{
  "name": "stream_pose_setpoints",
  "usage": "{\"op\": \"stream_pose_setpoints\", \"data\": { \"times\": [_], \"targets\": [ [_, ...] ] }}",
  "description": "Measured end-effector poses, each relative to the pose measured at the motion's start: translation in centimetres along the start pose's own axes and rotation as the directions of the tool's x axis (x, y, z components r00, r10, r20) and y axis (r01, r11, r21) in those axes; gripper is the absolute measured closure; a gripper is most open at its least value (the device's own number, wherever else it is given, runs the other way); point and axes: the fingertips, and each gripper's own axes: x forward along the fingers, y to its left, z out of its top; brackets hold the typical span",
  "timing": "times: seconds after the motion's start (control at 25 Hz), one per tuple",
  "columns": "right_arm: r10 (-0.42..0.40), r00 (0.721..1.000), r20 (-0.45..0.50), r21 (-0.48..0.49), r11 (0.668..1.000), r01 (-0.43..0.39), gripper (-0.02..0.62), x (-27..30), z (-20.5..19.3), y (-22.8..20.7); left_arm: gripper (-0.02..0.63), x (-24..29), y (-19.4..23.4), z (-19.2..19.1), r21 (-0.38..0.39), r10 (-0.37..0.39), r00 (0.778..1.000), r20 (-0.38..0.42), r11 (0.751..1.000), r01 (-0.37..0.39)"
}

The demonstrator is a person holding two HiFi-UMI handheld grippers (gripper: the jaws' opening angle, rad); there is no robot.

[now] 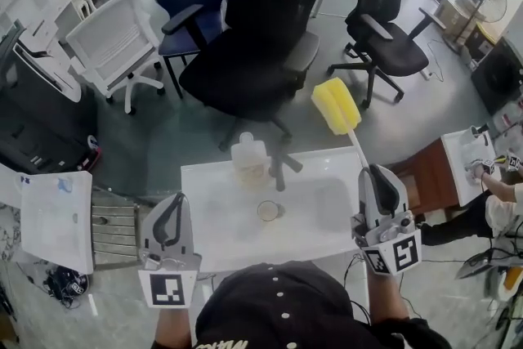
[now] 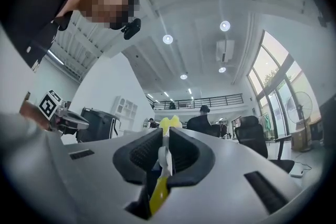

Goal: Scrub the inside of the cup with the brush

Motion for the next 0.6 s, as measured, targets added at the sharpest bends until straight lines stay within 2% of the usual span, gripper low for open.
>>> {"op": "stream_pose_setpoints", "data": {
  "times": [0.28, 0.6],
  "targets": [
    [-0.055, 0.998, -0.027, -0.017, 0.998, 0.055, 0.541, -1.1, -0.8, -1.4, 0.578, -0.6, 1.2, -1.5, -0.015, 0.042, 0.999, -0.025, 0.999, -0.042],
    [-0.057, 0.997, -0.054, -0.019, 0.998, 0.056, 0.543, -0.8, -1.6, -1.2, 0.58, 0.1, 0.9, -1.7, -0.013, 0.022, 1.0, -0.014, 1.0, -0.022]
  ]
}}
